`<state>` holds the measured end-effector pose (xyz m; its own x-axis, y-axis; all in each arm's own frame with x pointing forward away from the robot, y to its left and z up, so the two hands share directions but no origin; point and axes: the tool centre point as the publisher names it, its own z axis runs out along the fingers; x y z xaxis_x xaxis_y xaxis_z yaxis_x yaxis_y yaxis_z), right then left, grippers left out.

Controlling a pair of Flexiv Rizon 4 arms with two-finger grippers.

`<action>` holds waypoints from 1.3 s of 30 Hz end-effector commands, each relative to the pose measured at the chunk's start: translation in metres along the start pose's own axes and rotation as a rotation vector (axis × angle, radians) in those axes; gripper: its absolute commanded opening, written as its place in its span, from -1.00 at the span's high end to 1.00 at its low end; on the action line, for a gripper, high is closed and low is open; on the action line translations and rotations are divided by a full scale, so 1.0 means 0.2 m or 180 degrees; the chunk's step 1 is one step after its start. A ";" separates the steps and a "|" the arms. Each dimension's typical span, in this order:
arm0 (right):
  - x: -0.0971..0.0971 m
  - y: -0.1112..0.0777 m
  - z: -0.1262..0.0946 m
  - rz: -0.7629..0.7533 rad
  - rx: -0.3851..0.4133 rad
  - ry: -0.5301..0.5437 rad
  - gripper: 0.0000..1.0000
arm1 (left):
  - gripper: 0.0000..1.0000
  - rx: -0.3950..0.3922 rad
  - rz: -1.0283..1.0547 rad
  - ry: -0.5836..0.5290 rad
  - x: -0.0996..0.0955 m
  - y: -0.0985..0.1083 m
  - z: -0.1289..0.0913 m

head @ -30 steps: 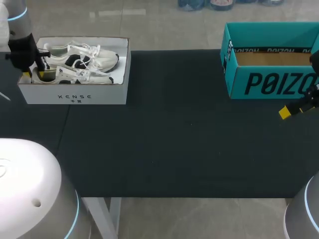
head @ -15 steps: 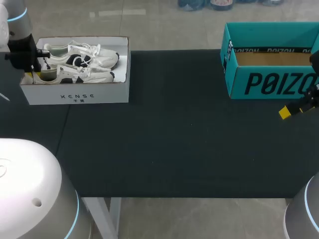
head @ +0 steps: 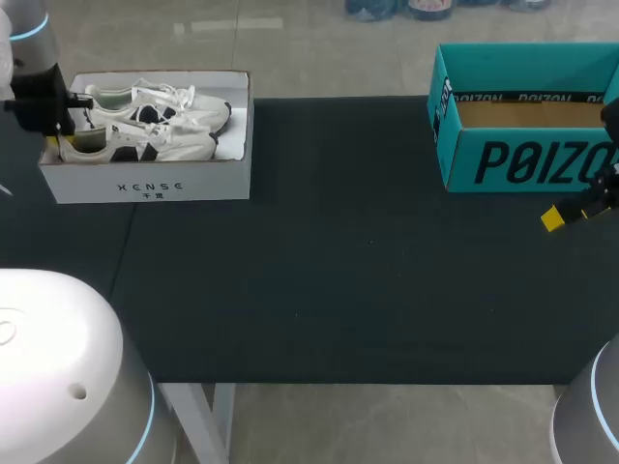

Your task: Take the shoe out of the shoebox, open the shoe tongue, remove and reinsert the insole, then place the shoe into the shoebox

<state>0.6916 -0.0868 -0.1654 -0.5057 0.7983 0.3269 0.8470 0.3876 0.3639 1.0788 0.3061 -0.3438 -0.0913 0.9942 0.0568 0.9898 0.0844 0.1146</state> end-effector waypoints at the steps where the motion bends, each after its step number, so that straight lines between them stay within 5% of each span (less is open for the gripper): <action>1: 0.00 0.00 0.01 0.0004 0.0006 -0.0002 -1.00 | 1.00 -0.0071 0.0016 0.0015 0.01 -0.02 -0.08; 9: 0.00 0.00 0.01 0.0004 0.0006 -0.0002 -1.00 | 1.00 -0.0199 0.0040 0.0034 0.01 0.01 -0.21; 21: 0.00 0.00 0.01 0.0004 0.0006 -0.0002 -1.00 | 1.00 -0.0369 -0.0030 0.0081 0.01 0.09 -0.55; 32: 0.00 0.00 0.01 0.0004 0.0006 -0.0002 -1.00 | 1.00 -0.0681 -0.0112 0.0052 -0.06 0.13 -1.04; 39: 0.00 0.00 0.01 0.0004 0.0006 -0.0002 -1.00 | 1.00 -0.0821 -0.0142 0.0073 -0.10 0.04 -1.36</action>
<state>0.6916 -0.0867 -0.1654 -0.5058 0.7983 0.3269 0.8470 0.3876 0.3639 1.0910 0.2786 -0.1219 -0.1360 0.9889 0.0593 0.9310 0.1071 0.3489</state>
